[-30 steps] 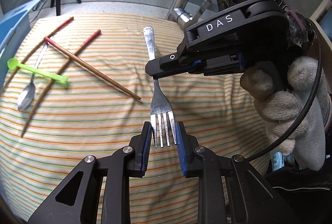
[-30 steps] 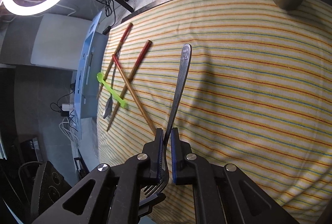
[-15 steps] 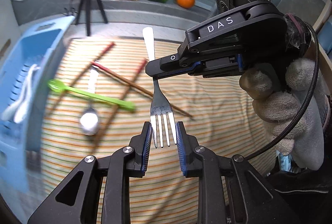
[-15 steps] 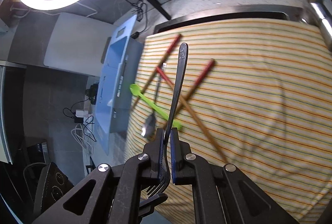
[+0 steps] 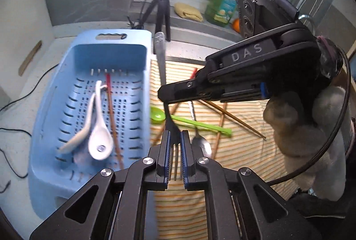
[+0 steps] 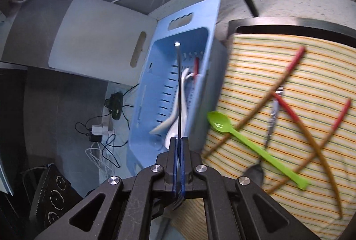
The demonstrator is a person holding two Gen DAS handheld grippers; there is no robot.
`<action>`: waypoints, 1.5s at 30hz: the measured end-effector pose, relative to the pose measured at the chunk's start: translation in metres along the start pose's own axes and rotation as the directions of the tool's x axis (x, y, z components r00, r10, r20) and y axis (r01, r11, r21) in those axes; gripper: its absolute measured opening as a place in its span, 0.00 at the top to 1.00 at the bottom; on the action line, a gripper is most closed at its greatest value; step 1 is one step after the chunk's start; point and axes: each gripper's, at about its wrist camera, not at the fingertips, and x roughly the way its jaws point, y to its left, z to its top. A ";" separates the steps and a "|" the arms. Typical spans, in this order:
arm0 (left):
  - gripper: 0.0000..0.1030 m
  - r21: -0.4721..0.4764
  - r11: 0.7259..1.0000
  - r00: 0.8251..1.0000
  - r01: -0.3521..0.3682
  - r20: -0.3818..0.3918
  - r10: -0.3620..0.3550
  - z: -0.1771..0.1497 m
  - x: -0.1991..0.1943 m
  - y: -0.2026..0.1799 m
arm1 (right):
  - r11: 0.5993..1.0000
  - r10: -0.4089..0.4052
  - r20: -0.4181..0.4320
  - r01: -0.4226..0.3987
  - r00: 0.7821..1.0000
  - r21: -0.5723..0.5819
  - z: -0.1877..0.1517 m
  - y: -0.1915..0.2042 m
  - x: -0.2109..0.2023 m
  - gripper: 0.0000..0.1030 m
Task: Organize utensils
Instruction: 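Carry the fork into the blue basket and open the right tool, then withdraw the right tool and move the left tool toward the green spoon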
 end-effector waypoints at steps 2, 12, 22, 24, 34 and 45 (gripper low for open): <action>0.93 0.004 1.000 1.000 0.001 -0.002 -0.001 0.003 -0.001 0.009 | 1.000 -0.003 -0.006 0.003 1.000 -0.006 0.003 0.009 0.010 0.98; 0.93 -0.005 1.000 0.997 -0.019 -0.071 0.019 0.001 0.016 0.051 | 0.998 -0.047 -0.067 0.050 0.997 0.043 0.025 0.023 0.063 0.98; 0.93 -0.031 0.999 0.994 -0.020 -0.110 0.017 -0.004 0.027 0.072 | 0.983 -0.180 -0.093 0.183 0.979 0.025 0.031 0.021 0.086 0.96; 0.93 -0.032 0.999 0.994 -0.018 -0.111 0.015 -0.004 0.028 0.072 | 0.981 -0.190 -0.091 0.192 0.978 0.020 0.032 0.022 0.086 0.96; 0.93 -0.032 0.999 0.997 -0.035 -0.073 0.033 -0.003 0.012 0.068 | 0.979 -0.205 -0.058 0.204 0.977 -0.013 0.030 0.029 0.075 0.95; 0.57 0.048 0.988 0.989 -0.148 -0.012 0.149 -0.001 -0.019 0.038 | 0.970 -0.220 0.046 0.224 0.974 -0.094 0.012 0.038 0.023 0.74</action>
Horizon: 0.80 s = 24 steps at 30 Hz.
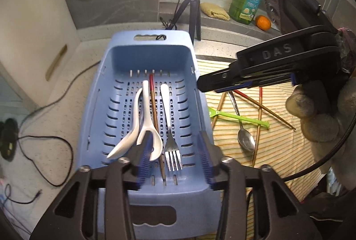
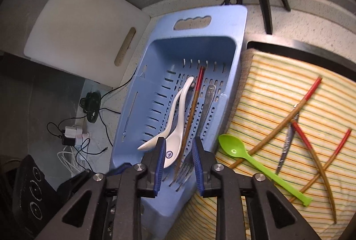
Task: Organize utensils
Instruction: 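Withdraw the right tool and move the left tool toward the green spoon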
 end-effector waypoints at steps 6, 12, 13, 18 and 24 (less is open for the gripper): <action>0.49 0.016 0.999 0.999 -0.047 0.017 0.046 -0.002 -0.009 -0.030 | 0.995 -0.037 0.090 0.045 0.995 -0.087 -0.015 -0.010 -0.042 0.66; 0.43 -0.081 0.996 0.999 -0.042 0.027 0.045 -0.014 -0.016 -0.056 | 0.994 0.004 0.188 0.017 0.982 -0.111 -0.032 -0.051 -0.103 0.45; 0.43 -0.094 0.995 0.999 -0.037 0.024 0.039 -0.016 -0.015 -0.061 | 0.993 0.000 0.210 0.025 0.978 -0.119 -0.035 -0.061 -0.115 0.44; 0.43 -0.131 0.991 0.999 -0.032 -0.014 0.031 -0.029 -0.003 -0.090 | 0.989 -0.048 0.294 0.087 0.955 -0.119 -0.048 -0.111 -0.150 0.33; 0.43 -0.157 0.988 0.998 -0.008 -0.057 -0.001 -0.036 0.017 -0.115 | 0.998 -0.065 0.249 0.068 0.966 -0.005 -0.059 -0.167 -0.154 0.31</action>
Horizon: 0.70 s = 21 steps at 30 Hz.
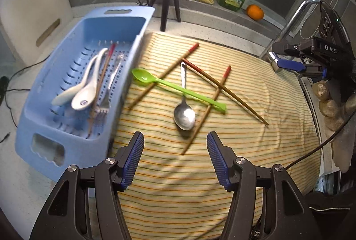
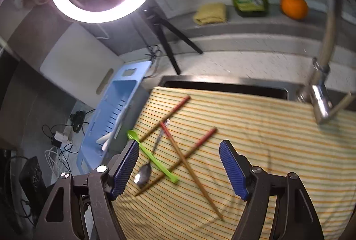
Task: Organize utensils
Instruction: 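Withdraw the right tool and move the left tool toward the green spoon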
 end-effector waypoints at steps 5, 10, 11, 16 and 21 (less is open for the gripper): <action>0.43 -0.013 1.000 1.000 0.011 -0.026 -0.012 -0.003 0.010 -0.007 | 1.000 0.000 -0.046 0.000 0.999 0.002 -0.007 -0.017 0.003 0.31; 0.43 -0.018 1.000 0.999 0.012 -0.031 -0.012 -0.003 0.013 -0.008 | 0.999 -0.001 -0.070 -0.002 0.998 -0.048 -0.009 -0.010 0.008 0.31; 0.43 -0.016 1.000 0.999 0.009 -0.032 -0.009 -0.002 0.013 -0.008 | 0.998 0.004 -0.074 -0.008 0.997 -0.056 -0.008 -0.007 0.009 0.31; 0.43 -0.011 1.000 0.999 -0.005 -0.033 0.004 0.001 0.011 -0.003 | 0.996 0.032 -0.098 -0.040 0.995 -0.075 -0.007 0.004 0.018 0.31; 0.43 -0.005 1.000 0.999 -0.014 -0.034 0.013 0.000 0.008 0.000 | 0.987 0.031 -0.131 -0.051 0.991 -0.152 -0.006 0.028 0.033 0.38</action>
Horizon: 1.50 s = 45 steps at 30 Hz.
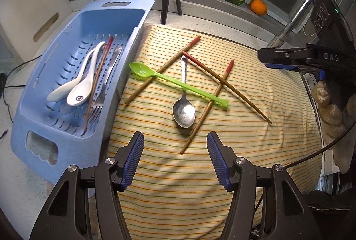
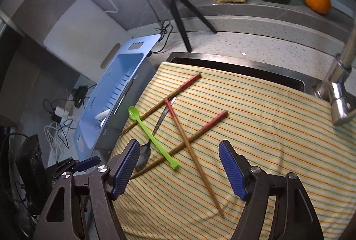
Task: Organize utensils
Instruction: 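Withdraw the right tool and move the left tool toward the green spoon, then grasp the green plastic spoon with the left tool while the right tool grasps a chopstick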
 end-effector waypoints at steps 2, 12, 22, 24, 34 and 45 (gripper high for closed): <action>0.43 -0.001 1.000 1.000 -0.003 0.002 0.003 -0.001 -0.001 0.003 | 1.000 -0.002 -0.022 0.002 1.000 -0.017 0.003 0.006 0.009 0.45; 0.44 0.127 0.991 0.999 -0.052 0.016 0.051 0.003 -0.014 0.004 | 0.999 -0.043 -0.102 0.041 0.994 -0.023 0.001 0.010 0.038 0.55; 0.44 0.648 0.760 0.993 -0.055 -0.041 0.107 0.043 0.003 -0.050 | 0.992 -0.072 -0.097 0.081 0.993 0.095 -0.019 -0.026 0.027 0.57; 0.44 0.716 0.698 0.991 -0.021 -0.079 0.110 0.055 0.016 -0.056 | 0.987 -0.075 -0.080 0.085 0.994 0.134 -0.024 -0.033 0.021 0.57; 0.47 0.862 0.468 0.928 0.194 -0.317 0.198 0.081 0.091 -0.070 | 0.903 -0.124 0.042 0.095 0.991 0.420 -0.077 -0.069 -0.026 0.57; 0.67 0.920 0.275 0.878 0.278 -0.360 0.315 0.072 0.133 -0.090 | 0.806 -0.166 0.084 0.086 0.983 0.586 -0.124 -0.078 -0.045 0.58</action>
